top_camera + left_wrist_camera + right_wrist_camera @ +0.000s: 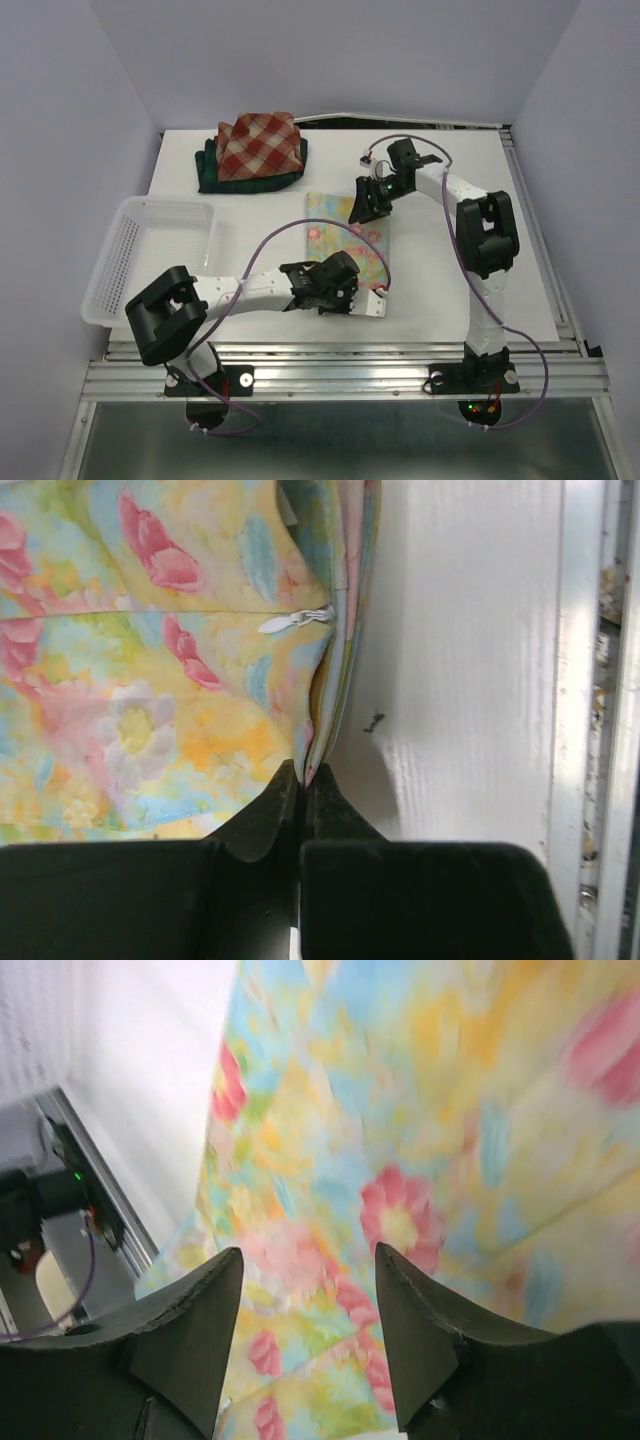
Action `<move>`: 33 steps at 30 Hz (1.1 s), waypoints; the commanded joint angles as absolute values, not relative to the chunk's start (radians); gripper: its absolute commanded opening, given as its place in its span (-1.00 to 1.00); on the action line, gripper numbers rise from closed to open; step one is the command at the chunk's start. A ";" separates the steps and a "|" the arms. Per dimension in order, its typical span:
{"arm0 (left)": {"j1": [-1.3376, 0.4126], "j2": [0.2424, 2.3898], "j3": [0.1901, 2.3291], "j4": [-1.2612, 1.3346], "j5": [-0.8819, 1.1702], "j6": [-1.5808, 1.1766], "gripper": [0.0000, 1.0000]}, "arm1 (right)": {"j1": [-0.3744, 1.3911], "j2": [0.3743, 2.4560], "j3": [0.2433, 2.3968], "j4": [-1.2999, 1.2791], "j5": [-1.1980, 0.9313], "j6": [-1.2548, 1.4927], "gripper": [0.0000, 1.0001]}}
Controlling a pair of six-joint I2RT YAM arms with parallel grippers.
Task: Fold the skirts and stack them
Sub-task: Fold the skirt
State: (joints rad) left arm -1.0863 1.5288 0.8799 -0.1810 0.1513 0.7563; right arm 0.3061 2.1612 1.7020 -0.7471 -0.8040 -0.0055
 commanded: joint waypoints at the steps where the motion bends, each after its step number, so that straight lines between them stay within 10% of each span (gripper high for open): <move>1: -1.091 1.476 0.919 -0.276 0.222 0.721 -1.00 | 0.298 2.164 1.723 -0.562 -0.914 0.182 0.23; 13: -1.083 1.431 0.999 -0.324 0.271 0.692 -1.00 | 0.423 2.246 1.496 -0.196 -1.008 0.391 0.21; 33: -1.006 1.390 1.126 -0.414 0.288 0.739 -1.00 | 0.462 2.155 1.399 -0.324 -0.910 0.202 0.04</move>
State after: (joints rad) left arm -1.0058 1.4513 1.0760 -0.3820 0.2459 0.7071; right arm 0.4534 2.1975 1.3655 -0.2218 -1.0382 0.2859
